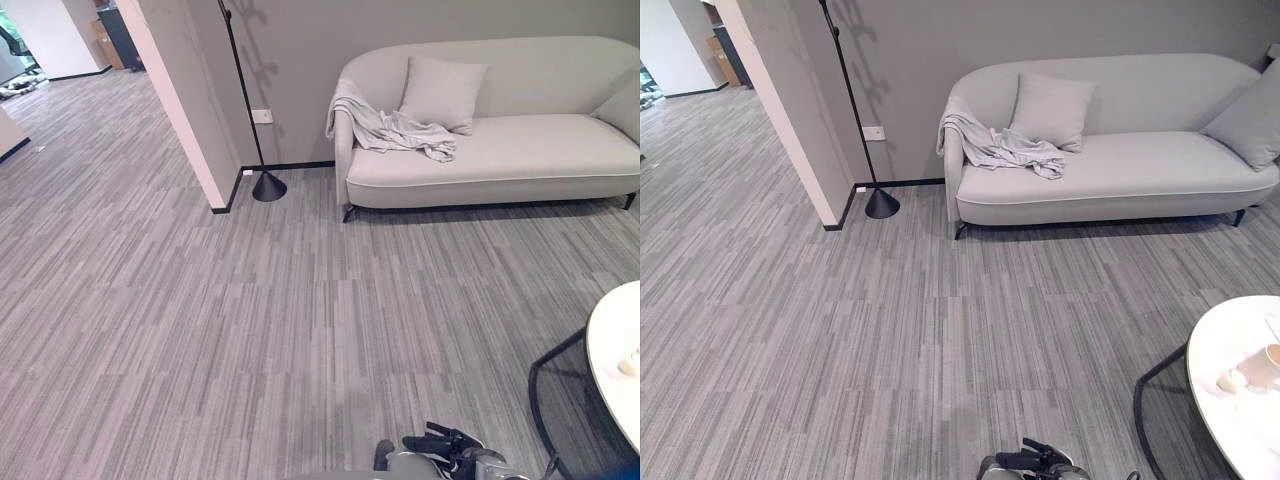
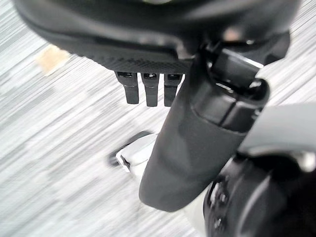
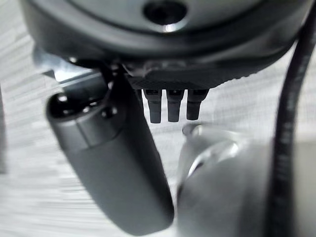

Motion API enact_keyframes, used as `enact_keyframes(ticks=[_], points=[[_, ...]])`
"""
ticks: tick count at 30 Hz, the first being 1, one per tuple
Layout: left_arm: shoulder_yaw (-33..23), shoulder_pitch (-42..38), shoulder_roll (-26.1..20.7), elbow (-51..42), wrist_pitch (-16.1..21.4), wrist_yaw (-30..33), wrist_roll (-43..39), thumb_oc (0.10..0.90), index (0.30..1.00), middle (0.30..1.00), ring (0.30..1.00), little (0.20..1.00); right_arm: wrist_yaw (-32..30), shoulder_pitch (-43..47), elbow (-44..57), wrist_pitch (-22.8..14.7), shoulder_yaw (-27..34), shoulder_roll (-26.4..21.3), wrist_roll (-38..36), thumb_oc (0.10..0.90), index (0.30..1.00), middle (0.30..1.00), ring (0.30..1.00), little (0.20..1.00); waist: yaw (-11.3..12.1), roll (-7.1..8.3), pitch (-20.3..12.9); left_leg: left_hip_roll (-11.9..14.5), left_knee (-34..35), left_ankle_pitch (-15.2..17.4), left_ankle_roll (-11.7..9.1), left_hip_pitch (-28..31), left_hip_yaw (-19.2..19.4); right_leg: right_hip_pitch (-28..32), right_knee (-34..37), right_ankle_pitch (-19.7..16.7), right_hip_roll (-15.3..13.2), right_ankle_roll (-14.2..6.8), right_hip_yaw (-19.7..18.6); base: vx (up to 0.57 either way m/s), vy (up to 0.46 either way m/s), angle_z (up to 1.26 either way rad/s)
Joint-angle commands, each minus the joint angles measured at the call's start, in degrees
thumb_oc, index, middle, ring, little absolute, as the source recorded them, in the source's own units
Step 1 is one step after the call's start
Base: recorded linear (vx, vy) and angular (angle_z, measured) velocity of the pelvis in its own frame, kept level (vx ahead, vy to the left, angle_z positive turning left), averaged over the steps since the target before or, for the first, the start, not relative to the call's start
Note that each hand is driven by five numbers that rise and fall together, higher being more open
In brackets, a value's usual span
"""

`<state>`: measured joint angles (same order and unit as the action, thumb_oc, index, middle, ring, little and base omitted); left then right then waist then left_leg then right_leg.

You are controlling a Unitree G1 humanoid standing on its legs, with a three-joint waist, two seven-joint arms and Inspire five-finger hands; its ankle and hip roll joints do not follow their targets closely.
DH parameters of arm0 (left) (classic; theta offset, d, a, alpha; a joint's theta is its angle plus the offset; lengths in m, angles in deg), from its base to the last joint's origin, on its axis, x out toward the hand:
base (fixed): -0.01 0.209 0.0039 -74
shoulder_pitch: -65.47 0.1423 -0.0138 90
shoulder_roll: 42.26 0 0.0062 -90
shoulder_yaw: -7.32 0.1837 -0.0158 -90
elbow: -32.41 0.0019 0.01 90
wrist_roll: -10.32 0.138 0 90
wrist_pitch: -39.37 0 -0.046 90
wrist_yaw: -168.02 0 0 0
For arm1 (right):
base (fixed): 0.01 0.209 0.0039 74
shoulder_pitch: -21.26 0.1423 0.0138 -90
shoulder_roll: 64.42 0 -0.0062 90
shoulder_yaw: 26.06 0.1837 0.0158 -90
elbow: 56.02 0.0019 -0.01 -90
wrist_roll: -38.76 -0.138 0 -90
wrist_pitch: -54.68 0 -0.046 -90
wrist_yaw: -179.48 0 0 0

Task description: Hang the clothes on the sofa on the clothes rack.

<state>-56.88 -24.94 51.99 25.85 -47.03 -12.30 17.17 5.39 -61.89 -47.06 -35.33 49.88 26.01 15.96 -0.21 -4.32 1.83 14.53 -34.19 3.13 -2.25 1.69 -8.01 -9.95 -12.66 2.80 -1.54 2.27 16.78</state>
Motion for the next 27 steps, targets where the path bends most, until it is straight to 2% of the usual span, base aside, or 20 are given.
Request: enact_keyframes(ticks=[1,2,3,4,5,6,8,9,10,12,14,15,16,18,19,20,21,22,24,27], points=[[-0.8,-6.0,0.0,-4.6,1.7,1.6,-3.0,0.800,0.900,0.900,0.900,0.900,-1.5,-0.8,-1.8,1.2,-1.3,1.4,3.3,0.800,0.900,0.900,0.900,0.900,0.3,3.81,7.1,2.6,0.5,-11.7,2.2,0.3,3.8,2.5,7.9,-5.5,-3.6,-3.3,-3.9,0.45,-0.242,-0.17],[-0.2,-6.8,0.1,-5.7,2.2,2.4,-3.1,0.800,0.900,0.900,0.900,0.900,-2.5,1.5,-2.1,1.2,-3.2,0.5,5.5,0.800,0.900,0.900,0.900,0.900,4.1,5.19,9.0,-4.3,-5.6,-4.5,3.7,-9.6,3.8,6.8,10.1,-5.0,-4.0,-2.8,-5.3,0.61,-0.237,0.05],[0.1,-6.9,0.1,-5.9,2.4,2.6,-2.9,0.800,0.900,0.900,0.900,0.900,-2.7,2.2,-2.3,1.3,-3.9,0.5,6.5,0.800,0.900,0.900,0.900,0.900,5.5,5.35,8.9,-8.2,-4.7,-3.8,3.3,-12.5,3.5,8.6,11.1,-4.8,-4.2,-2.9,-6.1,0.47,-0.101,-0.07],[0.1,-6.9,0.1,-5.9,2.4,2.6,-2.9,0.800,0.900,0.900,0.900,0.900,-2.7,2.2,-2.3,1.3,-3.9,0.5,6.5,0.800,0.900,0.900,0.900,0.900,5.7,5.04,9.1,-7.8,-5.1,-3.4,3.3,-12.3,3.5,8.8,11.0,-4.6,-3.9,-2.9,-6.2,0.63,0.072,-0.45],[-0.2,-6.5,0.3,-5.7,3.0,2.4,-3.2,0.800,0.900,0.900,0.900,0.900,-2.1,3.3,-1.5,0.8,-6.0,0.9,7.5,0.800,0.900,0.900,0.900,0.900,9.9,4.00,8.2,-19.2,10.0,-1.9,3.7,-15.8,3.2,12.8,12.7,-3.1,-2.1,-3.8,-8.2,0.70,0.085,-0.62],[-0.7,-6.2,0.3,-5.3,3.2,2.4,-3.8,0.800,0.900,0.900,0.900,0.900,-1.9,3.7,-0.9,0.5,-6.8,1.4,7.4,0.800,0.900,0.900,0.900,0.900,11.5,3.36,7.3,-21.5,19.4,-4.7,3.3,-15.9,2.5,14.8,13.4,-2.0,-1.0,-4.2,-9.0,0.92,0.092,-0.30],[-2.3,-5.0,0.5,-4.0,3.1,2.0,-5.6,0.800,0.900,0.900,0.900,0.900,-1.4,3.8,-0.1,0.3,-8.5,2.5,7.9,0.800,0.900,0.900,0.900,0.900,14.6,2.22,5.8,-23.5,31.9,-11.1,2.8,-19.0,1.4,19.2,14.6,1.0,2.0,-3.5,-10.9,0.58,0.008,-0.42],[-2.3,-4.9,0.4,-4.0,3.2,2.0,-5.7,0.800,0.900,0.900,0.900,0.900,-1.4,3.7,-0.1,0.3,-8.6,2.5,7.9,0.800,0.900,0.900,0.900,0.900,14.8,2.65,6.1,-23.7,32.9,-11.4,2.8,-18.1,1.8,19.7,14.6,1.3,1.6,-3.5,-11.2,0.68,0.000,-1.14],[-3.7,-3.8,0.6,-1.8,2.6,1.7,-6.9,0.800,0.900,0.900,0.900,0.900,-0.9,4.4,-0.5,0.9,-10.2,3.8,10.9,0.800,0.900,0.900,0.900,0.900,17.6,3.36,5.8,-24.8,33.3,-13.1,2.4,-23.1,3.7,24.5,13.9,5.4,1.8,-2.8,-13.2,0.71,0.044,-1.12],[-6.1,-1.3,-0.4,0.8,2.1,1.7,-6.1,0.800,0.900,0.900,0.900,0.900,-0.8,4.3,-1.0,1.1,-13.3,5.7,17.2,0.800,0.900,0.900,0.900,0.900,20.6,5.29,4.2,-25.2,30.4,-13.5,4.9,-21.9,1.0,26.3,10.7,8.9,0.5,-3.4,-12.8,0.85,0.099,-0.78],[-6.8,0.6,-0.7,1.3,1.7,1.7,-4.1,0.800,0.900,0.900,0.900,0.900,-0.1,4.1,0.0,1.1,-15.8,7.1,22.1,0.800,0.900,0.900,0.900,0.900,22.0,7.75,2.7,-26.6,26.4,-11.6,6.4,-21.8,0.9,24.7,2.6,5.1,-3.4,-6.7,-10.7,0.54,0.144,-0.60],[-6.8,0.6,-0.7,1.3,1.7,1.7,-4.1,0.800,0.900,0.900,0.900,0.900,-0.1,4.1,0.0,1.1,-15.8,7.1,22.1,0.800,0.900,0.900,0.900,0.900,22.0,7.74,2.7,-26.6,26.4,-11.6,6.4,-21.9,0.9,24.7,2.6,5.0,-3.4,-6.7,-10.7,0.59,0.274,-0.05],[-6.2,1.4,-0.9,1.4,1.5,1.3,-1.7,0.800,0.900,0.900,0.900,0.900,0.5,4.3,0.9,1.4,-17.3,7.7,24.7,0.800,0.900,0.900,0.900,0.900,22.1,7.97,3.0,-27.4,25.9,-9.1,8.5,-17.9,0.7,20.5,-15.2,-7.8,-8.0,-10.5,-8.9,0.62,0.320,0.13],[-5.7,1.2,-1.4,0.1,1.5,1.9,-1.7,0.800,0.900,0.900,0.900,0.900,0.1,4.3,2.8,1.4,-18.7,7.4,26.6,0.800,0.900,0.900,0.900,0.900,19.9,5.41,3.5,-26.5,27.4,-6.8,10.7,-11.4,-2.4,13.1,-31.1,-16.0,-12.0,-10.6,-7.2,0.60,0.338,0.15],[-5.7,1.2,-1.4,0.1,1.5,1.9,-1.7,0.800,0.900,0.900,0.900,0.900,0.1,4.3,2.9,1.4,-18.8,7.3,26.6,0.800,0.900,0.900,0.900,0.900,19.9,5.25,3.3,-26.3,27.5,-6.9,10.7,-11.5,-2.5,12.9,-31.0,-16.2,-11.8,-10.6,-7.2,0.58,0.210,0.27],[-4.1,0.2,-1.7,-1.5,1.1,2.6,-0.4,0.800,0.900,0.900,0.900,0.900,-0.8,4.4,5.5,1.4,-20.4,7.1,29.6,0.800,0.900,0.900,0.900,0.900,17.1,2.80,3.8,-24.7,29.2,-5.6,11.2,-5.5,-6.2,7.2,-35.5,-9.6,-14.0,-8.0,-4.8,0.56,0.076,0.58],[-3.8,-0.3,-1.9,-2.3,1.3,2.9,0.2,0.800,0.900,0.900,0.900,0.900,-1.2,4.2,6.2,0.9,-20.8,6.7,30.7,0.800,0.900,0.900,0.900,0.900,15.5,2.14,4.2,-24.2,29.7,-4.9,10.9,-2.9,-8.5,3.6,-35.2,-6.6,-12.0,-6.9,-5.1,0.77,0.025,0.80],[-3.0,-1.2,-2.0,-3.0,1.6,3.4,0.6,0.800,0.900,0.900,0.900,0.900,-1.2,4.1,6.9,0.9,-20.8,6.4,30.6,0.800,0.900,0.900,0.900,0.900,13.2,2.17,4.8,-24.0,29.9,-3.3,10.6,0.4,-10.9,0.7,-30.5,-4.5,-9.4,-6.1,-5.0,0.58,-0.150,1.09],[-2.2,-3.3,-2.5,-4.3,2.4,3.9,0.4,0.800,0.900,0.900,0.900,0.900,-0.9,4.3,8.9,0.7,-19.7,5.4,27.9,0.800,0.900,0.900,0.900,0.900,9.8,4.11,5.2,-23.8,30.7,0.1,8.8,4.9,-14.9,-1.3,-14.2,-4.9,-6.2,-6.8,-7.2,0.59,-0.257,1.46],[-2.3,-7.6,-2.9,-5.0,3.3,5.1,-0.6,0.800,0.900,0.900,0.900,0.900,-0.8,5.3,9.2,1.1,-19.8,5.2,26.4,0.800,0.900,0.900,0.900,0.900,5.8,5.40,6.4,-21.7,34.4,4.2,6.7,12.7,-21.3,-4.2,11.9,-11.5,-5.2,-10.5,-10.6,0.70,-0.266,1.06]])
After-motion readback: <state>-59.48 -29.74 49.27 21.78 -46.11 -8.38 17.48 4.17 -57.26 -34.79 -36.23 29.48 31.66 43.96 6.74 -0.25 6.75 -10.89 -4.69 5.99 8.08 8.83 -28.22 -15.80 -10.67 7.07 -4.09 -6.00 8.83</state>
